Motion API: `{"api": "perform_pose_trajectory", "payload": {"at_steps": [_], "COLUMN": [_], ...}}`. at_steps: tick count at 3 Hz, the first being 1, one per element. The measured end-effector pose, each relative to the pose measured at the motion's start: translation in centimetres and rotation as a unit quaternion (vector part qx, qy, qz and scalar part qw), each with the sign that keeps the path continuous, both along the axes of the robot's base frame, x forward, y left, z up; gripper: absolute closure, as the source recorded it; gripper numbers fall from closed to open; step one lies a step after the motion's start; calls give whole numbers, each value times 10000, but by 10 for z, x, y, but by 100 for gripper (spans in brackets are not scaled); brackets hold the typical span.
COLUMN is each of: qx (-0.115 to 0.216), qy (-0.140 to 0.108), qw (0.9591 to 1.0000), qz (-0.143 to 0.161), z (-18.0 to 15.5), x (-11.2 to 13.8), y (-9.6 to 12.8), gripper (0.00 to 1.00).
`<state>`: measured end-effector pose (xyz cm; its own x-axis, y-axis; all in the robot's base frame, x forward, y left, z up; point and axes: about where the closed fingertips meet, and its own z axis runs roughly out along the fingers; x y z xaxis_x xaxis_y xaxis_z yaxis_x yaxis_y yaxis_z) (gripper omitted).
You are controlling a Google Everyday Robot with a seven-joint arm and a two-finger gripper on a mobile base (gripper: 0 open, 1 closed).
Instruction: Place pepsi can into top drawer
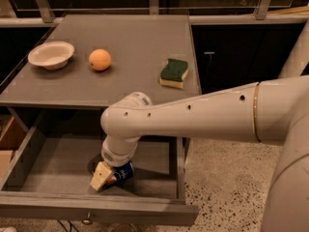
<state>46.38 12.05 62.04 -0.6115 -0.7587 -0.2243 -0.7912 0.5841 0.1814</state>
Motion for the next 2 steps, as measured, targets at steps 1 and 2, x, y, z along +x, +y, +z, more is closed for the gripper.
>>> {"api": "perform_pose_trajectory", "payload": {"at_steps": [1, 2], "qx": [0, 0], "qy": [0, 0], "qw": [10000, 10000], "qz": [0, 0], "z": [0, 0], "x": [0, 0], "y": [0, 0], "gripper": [0, 0]}}
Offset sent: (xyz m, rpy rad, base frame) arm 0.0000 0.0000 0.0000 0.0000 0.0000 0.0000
